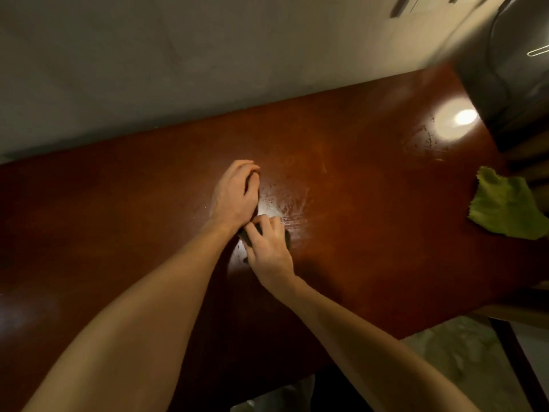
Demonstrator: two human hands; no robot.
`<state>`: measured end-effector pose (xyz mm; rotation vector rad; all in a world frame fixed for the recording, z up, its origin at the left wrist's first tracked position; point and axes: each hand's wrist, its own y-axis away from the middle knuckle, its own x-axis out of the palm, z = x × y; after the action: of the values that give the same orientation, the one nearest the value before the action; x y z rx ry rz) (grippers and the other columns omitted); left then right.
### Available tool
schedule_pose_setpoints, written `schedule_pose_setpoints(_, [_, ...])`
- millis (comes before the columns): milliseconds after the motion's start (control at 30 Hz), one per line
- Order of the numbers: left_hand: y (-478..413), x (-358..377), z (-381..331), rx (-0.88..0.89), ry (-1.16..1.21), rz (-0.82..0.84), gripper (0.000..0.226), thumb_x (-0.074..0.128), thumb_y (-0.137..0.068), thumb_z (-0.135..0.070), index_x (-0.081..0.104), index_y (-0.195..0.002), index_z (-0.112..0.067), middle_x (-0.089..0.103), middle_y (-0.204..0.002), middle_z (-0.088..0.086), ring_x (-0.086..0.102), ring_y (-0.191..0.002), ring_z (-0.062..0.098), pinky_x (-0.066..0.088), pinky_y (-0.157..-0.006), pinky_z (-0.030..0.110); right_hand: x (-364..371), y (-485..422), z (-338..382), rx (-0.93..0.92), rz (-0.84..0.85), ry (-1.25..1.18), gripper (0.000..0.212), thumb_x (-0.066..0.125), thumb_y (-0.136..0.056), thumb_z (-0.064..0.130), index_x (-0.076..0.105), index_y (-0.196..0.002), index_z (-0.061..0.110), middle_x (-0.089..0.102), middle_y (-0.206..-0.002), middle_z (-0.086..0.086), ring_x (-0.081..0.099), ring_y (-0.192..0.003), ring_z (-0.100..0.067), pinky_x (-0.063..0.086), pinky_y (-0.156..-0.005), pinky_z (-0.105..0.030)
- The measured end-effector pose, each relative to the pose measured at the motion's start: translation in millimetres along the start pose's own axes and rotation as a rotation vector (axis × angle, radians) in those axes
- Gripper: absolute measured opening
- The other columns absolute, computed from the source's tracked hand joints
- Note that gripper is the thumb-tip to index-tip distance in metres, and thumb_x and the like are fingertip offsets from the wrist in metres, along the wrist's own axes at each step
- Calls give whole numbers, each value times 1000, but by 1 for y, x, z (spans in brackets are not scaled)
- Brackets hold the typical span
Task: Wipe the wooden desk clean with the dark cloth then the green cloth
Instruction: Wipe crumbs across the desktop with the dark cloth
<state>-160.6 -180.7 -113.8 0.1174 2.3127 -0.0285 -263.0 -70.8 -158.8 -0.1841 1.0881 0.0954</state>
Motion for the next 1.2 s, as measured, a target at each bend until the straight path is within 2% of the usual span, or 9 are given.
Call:
schedule_pose_setpoints(133, [10,-26,30,-43,-114,50,36,43,-111,-27,65,-135,-14,58,-141,0,54,-130,16,44,-112,37,14,-7,23,-87,40,17,38,79,-82,5,65,-116,15,56,-107,-10,47,-91,-27,44,-79,-40])
schedule_pose_setpoints(367, [39,-61,59,-117,-199,-3,34,42,-111,-28,65,-133,-15,60,-134,-1,55,-124,15,45,-107,36,3,-13,21,-94,151,-64,62,84,-78,5,59,-134,15,58,-115,-11,53,-99,-30,52,-85,-46])
schedule_pose_setpoints(533, [63,-90,83,-139,-259,26,38,40,-111,-28,61,-139,-13,60,-139,3,55,-127,18,44,-109,39,-9,-18,0,-36,211,-95,50,71,-94,7,58,-141,17,54,-125,-8,48,-112,-28,50,-94,-47])
schedule_pose_setpoints(667, [84,-94,97,-230,-411,73,54,39,-111,-36,35,-163,-22,36,-167,9,29,-155,29,23,-126,54,-9,-16,7,64,197,-122,43,67,-97,7,59,-139,16,52,-127,-7,45,-117,-27,51,-99,-47])
schedule_pose_setpoints(733, [93,-95,102,-324,-442,77,60,34,-111,-44,19,-167,-32,19,-174,6,11,-162,31,11,-127,59,-4,-12,24,88,193,-122,45,66,-96,6,59,-139,16,51,-129,-8,45,-119,-27,48,-103,-47])
schedule_pose_setpoints(800, [102,-101,109,-421,-419,85,61,29,-111,-47,11,-168,-36,10,-176,3,4,-163,30,8,-128,61,6,-6,50,71,230,-110,48,65,-97,7,56,-143,18,48,-135,-7,42,-125,-25,43,-111,-42])
schedule_pose_setpoints(900, [122,-119,125,-480,-388,85,60,28,-112,-44,11,-168,-33,14,-176,4,10,-162,25,12,-129,58,27,7,98,5,280,-115,53,71,-95,10,54,-145,19,46,-139,-6,41,-128,-25,39,-113,-38])
schedule_pose_setpoints(1033, [148,-149,148,-459,-332,9,55,38,-111,-31,29,-164,-20,36,-167,10,36,-152,28,31,-124,53,59,20,154,-106,300,-97,62,84,-78,5,59,-133,16,54,-124,-9,52,-112,-28,50,-96,-42])
schedule_pose_setpoints(1200, [180,-181,174,-494,-216,-96,44,42,-111,-24,45,-153,-12,50,-152,11,52,-138,30,43,-115,49,78,23,205,-209,355,-58,64,80,-79,1,56,-137,12,51,-128,-15,48,-114,-35,45,-99,-50])
